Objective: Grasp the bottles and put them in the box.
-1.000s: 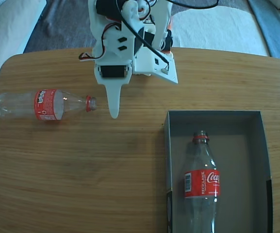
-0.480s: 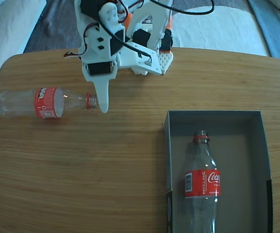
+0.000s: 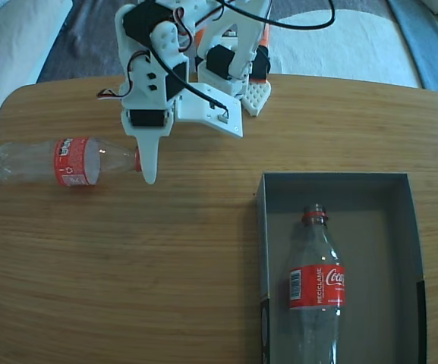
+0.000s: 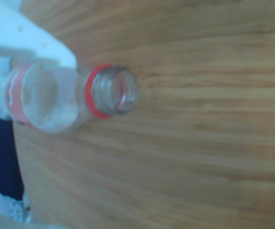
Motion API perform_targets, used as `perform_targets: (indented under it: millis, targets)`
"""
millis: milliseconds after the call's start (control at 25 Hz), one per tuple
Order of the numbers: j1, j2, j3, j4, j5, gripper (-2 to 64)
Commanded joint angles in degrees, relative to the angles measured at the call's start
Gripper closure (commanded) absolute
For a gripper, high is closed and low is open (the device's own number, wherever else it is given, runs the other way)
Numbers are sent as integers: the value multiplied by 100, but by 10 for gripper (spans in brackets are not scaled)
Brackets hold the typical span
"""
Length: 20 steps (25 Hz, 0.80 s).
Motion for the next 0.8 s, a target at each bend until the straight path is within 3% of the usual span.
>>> perform_targets:
  millis: [0, 360, 760]
  targets:
    - [132, 70, 9, -26, 26, 181]
    - [598, 62, 132, -44, -53, 181]
    - [1187, -158, 439, -492, -1266, 182]
